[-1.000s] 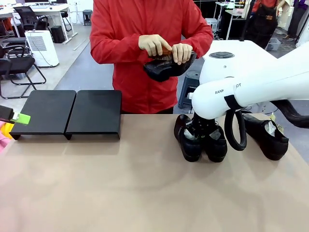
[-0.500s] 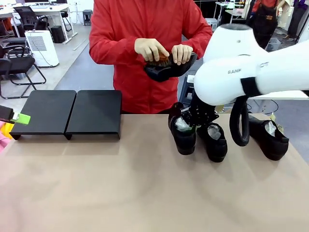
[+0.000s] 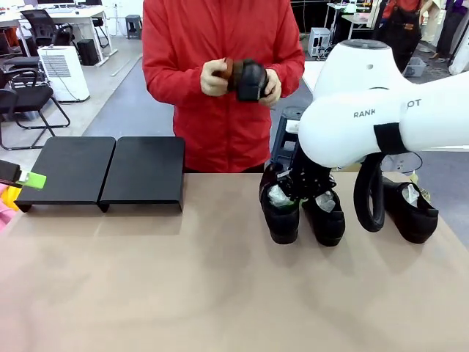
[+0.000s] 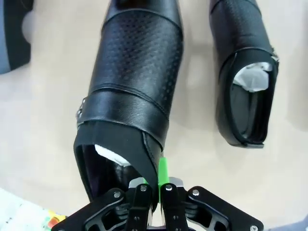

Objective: Organize the shoes by placing them on the stand.
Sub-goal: Pick up one Shoe and place it in the middle of the table, then place the Shoe from the middle of the table onto the Shoes Stand.

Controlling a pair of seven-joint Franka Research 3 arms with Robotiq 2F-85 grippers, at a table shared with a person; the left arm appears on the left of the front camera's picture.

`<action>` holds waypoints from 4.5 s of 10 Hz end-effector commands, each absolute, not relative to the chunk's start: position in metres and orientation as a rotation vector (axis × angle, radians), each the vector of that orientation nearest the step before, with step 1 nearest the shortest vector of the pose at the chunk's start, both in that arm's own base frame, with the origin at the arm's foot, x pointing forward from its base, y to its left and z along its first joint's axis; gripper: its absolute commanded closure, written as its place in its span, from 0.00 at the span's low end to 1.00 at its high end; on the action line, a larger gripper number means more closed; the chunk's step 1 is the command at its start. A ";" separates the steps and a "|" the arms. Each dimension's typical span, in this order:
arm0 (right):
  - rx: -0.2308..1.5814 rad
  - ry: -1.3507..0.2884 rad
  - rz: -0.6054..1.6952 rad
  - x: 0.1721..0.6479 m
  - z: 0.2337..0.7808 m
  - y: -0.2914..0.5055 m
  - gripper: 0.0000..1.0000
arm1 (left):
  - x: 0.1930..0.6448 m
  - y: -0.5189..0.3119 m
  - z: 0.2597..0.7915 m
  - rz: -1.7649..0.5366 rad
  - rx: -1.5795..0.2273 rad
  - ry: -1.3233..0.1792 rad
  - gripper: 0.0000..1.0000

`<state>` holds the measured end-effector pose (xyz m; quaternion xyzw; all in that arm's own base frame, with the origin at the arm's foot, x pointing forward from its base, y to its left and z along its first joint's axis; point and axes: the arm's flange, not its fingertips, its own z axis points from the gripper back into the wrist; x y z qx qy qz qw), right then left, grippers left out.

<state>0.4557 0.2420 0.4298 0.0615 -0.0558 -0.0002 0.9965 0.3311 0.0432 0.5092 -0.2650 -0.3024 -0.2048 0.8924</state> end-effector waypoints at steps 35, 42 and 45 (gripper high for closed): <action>0.240 -0.039 -0.138 0.362 0.361 0.419 0.00 | 0.332 0.044 0.509 -0.437 -0.567 -0.636 0.00; 0.168 -0.047 -0.367 0.326 0.408 0.261 0.00 | 0.292 -0.127 0.500 -0.353 -0.613 -0.368 0.00; 0.145 -0.061 -0.390 0.328 0.403 0.251 0.00 | 0.302 -0.142 0.509 -0.378 -0.571 -0.364 0.00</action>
